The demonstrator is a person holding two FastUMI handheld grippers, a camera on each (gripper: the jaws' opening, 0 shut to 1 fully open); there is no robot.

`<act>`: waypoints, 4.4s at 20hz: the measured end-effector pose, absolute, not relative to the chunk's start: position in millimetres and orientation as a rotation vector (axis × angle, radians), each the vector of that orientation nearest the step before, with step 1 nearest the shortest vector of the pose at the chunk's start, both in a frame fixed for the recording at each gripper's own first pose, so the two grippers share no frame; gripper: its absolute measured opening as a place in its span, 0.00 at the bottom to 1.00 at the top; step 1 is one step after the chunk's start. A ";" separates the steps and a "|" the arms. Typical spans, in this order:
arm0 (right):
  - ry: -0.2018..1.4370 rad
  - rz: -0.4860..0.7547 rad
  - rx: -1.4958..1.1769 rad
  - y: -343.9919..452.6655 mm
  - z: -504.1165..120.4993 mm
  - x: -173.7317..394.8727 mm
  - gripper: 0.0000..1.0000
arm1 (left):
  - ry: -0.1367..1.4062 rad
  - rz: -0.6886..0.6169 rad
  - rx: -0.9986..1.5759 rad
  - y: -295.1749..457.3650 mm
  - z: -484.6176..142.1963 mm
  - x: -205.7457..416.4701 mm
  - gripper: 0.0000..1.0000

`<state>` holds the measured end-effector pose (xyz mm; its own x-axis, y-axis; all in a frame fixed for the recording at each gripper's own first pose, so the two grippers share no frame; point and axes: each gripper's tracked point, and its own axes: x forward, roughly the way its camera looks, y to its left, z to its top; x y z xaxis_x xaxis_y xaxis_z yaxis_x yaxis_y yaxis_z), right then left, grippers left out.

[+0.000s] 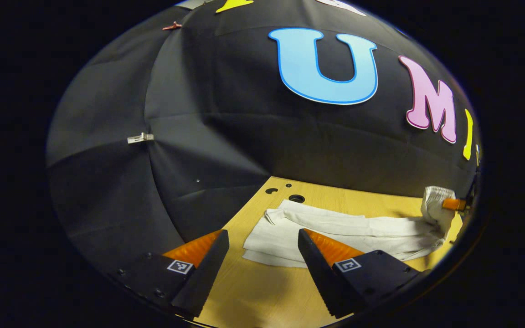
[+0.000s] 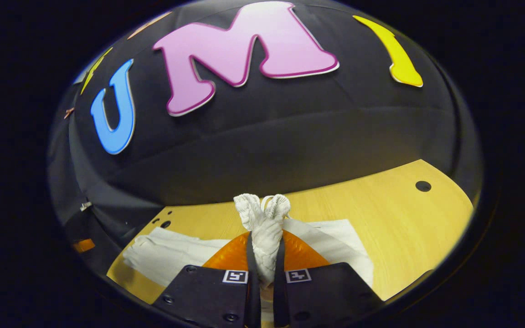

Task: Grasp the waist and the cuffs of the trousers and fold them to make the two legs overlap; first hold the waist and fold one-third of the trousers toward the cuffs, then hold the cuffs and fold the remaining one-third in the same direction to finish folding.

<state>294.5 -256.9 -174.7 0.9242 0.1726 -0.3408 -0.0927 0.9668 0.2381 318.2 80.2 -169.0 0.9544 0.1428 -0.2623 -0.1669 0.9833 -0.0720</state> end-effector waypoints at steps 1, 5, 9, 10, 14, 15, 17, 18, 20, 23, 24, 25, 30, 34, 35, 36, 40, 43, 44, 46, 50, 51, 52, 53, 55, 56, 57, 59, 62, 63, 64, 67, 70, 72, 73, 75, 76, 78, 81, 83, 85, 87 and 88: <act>0.374 0.147 0.206 -258.2 -172.4 294.0 0.15 | 0.267 0.160 -0.105 80.1 -172.9 322.6 0.97; 0.444 0.175 0.195 -256.1 -176.5 292.6 0.23 | 0.327 0.180 -0.100 87.3 -198.5 339.3 0.98; 0.439 0.183 0.183 -257.1 -181.5 294.2 0.35 | 0.331 0.156 -0.168 89.7 -207.3 353.8 0.97; 0.427 0.201 0.197 -254.3 -179.6 295.0 0.36 | 0.333 0.159 -0.174 92.9 -207.8 357.7 0.97; 0.436 0.243 0.236 -237.6 -171.4 281.0 0.87 | 0.353 0.173 -0.138 105.4 -212.3 378.0 0.95; 0.439 0.239 0.231 -239.1 -172.0 277.1 0.98 | 0.367 0.182 -0.117 109.3 -214.9 383.8 0.96; 0.422 0.206 0.218 -251.4 -166.2 267.2 0.99 | 0.374 0.165 -0.096 105.7 -217.8 399.7 0.96; 0.415 0.197 0.210 -256.8 -163.8 259.9 0.99 | 0.378 0.141 -0.099 101.1 -219.3 408.0 0.96; 0.411 0.181 0.170 -271.9 -161.8 241.7 0.98 | 0.409 0.106 -0.099 95.9 -229.7 423.1 0.96; 0.436 0.167 0.086 -297.8 -159.9 206.4 0.98 | 0.469 0.107 -0.060 99.3 -252.5 438.1 0.96; 0.444 0.165 0.079 -303.9 -158.3 195.2 0.98 | 0.488 0.114 -0.060 102.0 -260.1 440.8 0.96; 0.453 0.160 0.073 -310.8 -156.6 182.4 0.99 | 0.502 0.113 -0.069 102.8 -265.4 443.1 0.96; 0.488 0.106 0.061 -350.4 -147.1 142.8 0.98 | 0.568 0.161 -0.069 118.6 -289.9 444.2 0.96; 0.490 0.071 0.069 -366.1 -142.3 134.8 0.98 | 0.598 0.142 -0.049 112.0 -299.0 445.3 0.99; 0.493 0.070 0.079 -365.8 -142.5 133.9 0.98 | 0.607 0.130 -0.043 110.0 -299.0 443.9 0.99; 0.497 0.070 0.089 -365.5 -144.4 133.3 0.98 | 0.613 0.115 -0.028 108.5 -298.6 444.7 0.97; 0.513 0.087 0.111 -355.4 -151.6 125.6 0.98 | 0.641 0.086 -0.017 100.5 -301.8 445.1 0.86; 0.517 0.085 0.125 -353.9 -156.5 119.6 0.98 | 0.656 0.036 0.010 83.6 -302.1 448.4 0.51; 0.517 0.081 0.136 -354.5 -157.1 119.3 0.98 | 0.659 0.037 0.019 79.6 -303.9 448.7 0.34; 0.517 0.072 0.155 -357.4 -158.5 118.7 0.98 | 0.656 0.046 0.016 76.8 -300.4 446.8 0.27; 0.509 0.053 0.158 -368.6 -156.2 116.8 0.98 | 0.632 0.084 -0.016 74.5 -301.2 447.9 0.07; 0.505 0.049 0.154 -372.0 -154.5 116.8 0.98 | 0.626 0.094 -0.026 74.7 -301.0 447.8 0.06; 0.501 0.042 0.150 -377.0 -152.9 117.3 0.98 | 0.612 0.104 -0.049 74.1 -300.7 448.4 0.07; 0.493 0.031 0.146 -381.9 -151.4 119.4 0.98 | 0.596 0.109 -0.072 73.6 -300.0 448.9 0.06; 0.485 0.006 0.144 -393.0 -148.9 124.5 0.98 | 0.589 0.117 -0.105 71.8 -299.2 446.7 0.06; 0.484 0.000 0.152 -396.9 -146.5 126.3 0.98 | 0.593 0.118 -0.101 71.2 -299.6 443.7 0.06; 0.479 -0.007 0.158 -400.6 -142.8 128.3 0.98 | 0.597 0.119 -0.098 69.7 -299.3 441.3 0.06; 0.467 -0.024 0.166 -411.6 -134.7 131.7 0.98 | 0.580 0.094 -0.189 53.7 -293.2 441.0 0.06; 0.470 -0.038 0.177 -426.8 -125.9 133.7 0.98 | 0.520 0.118 -0.336 42.9 -278.2 436.7 0.06; 0.470 -0.041 0.179 -432.6 -122.0 135.7 0.98 | 0.507 0.120 -0.353 39.5 -272.2 434.2 0.06; 0.465 -0.041 0.175 -439.4 -115.9 138.7 0.98 | 0.497 0.111 -0.364 34.1 -265.0 431.6 0.06; 0.442 -0.038 0.138 -458.8 -93.2 150.1 0.98 | 0.462 0.090 -0.357 15.5 -238.7 426.4 0.06; 0.408 -0.039 0.117 -475.0 -67.9 154.4 0.98 | 0.427 0.078 -0.371 -6.6 -210.1 421.3 0.06; 0.386 -0.042 0.114 -483.1 -51.2 152.2 0.98 | 0.406 0.077 -0.373 -17.2 -194.0 418.8 0.06; 0.381 -0.041 0.114 -486.8 -45.8 148.9 0.98 | 0.401 0.075 -0.373 -23.7 -186.3 415.8 0.06; 0.382 -0.042 0.106 -495.4 -38.7 140.1 0.98 | 0.376 0.063 -0.377 -36.3 -165.8 414.6 0.06; 0.388 -0.044 0.098 -500.9 -39.0 136.5 0.98 | 0.359 0.055 -0.376 -44.0 -154.4 415.7 0.06; 0.407 -0.050 0.085 -511.2 -39.1 127.7 0.98 | 0.332 0.026 -0.381 -65.0 -130.9 414.5 0.06; 0.399 -0.069 0.095 -523.0 -33.0 120.9 0.98 | 0.304 -0.031 -0.365 -103.6 -100.1 412.3 0.06; 0.385 -0.084 0.112 -530.7 -27.2 116.5 0.98 | 0.295 -0.072 -0.349 -134.0 -87.3 410.4 0.06; 0.376 -0.099 0.130 -537.0 -25.1 114.3 0.98 | 0.294 -0.117 -0.338 -168.2 -79.4 406.3 0.06; 0.369 -0.117 0.145 -544.7 -23.8 109.8 0.98 | 0.296 -0.167 -0.335 -204.7 -71.3 403.3 0.06; 0.365 -0.127 0.152 -549.9 -22.8 106.8 0.98 | 0.297 -0.191 -0.332 -222.1 -70.9 402.3 0.06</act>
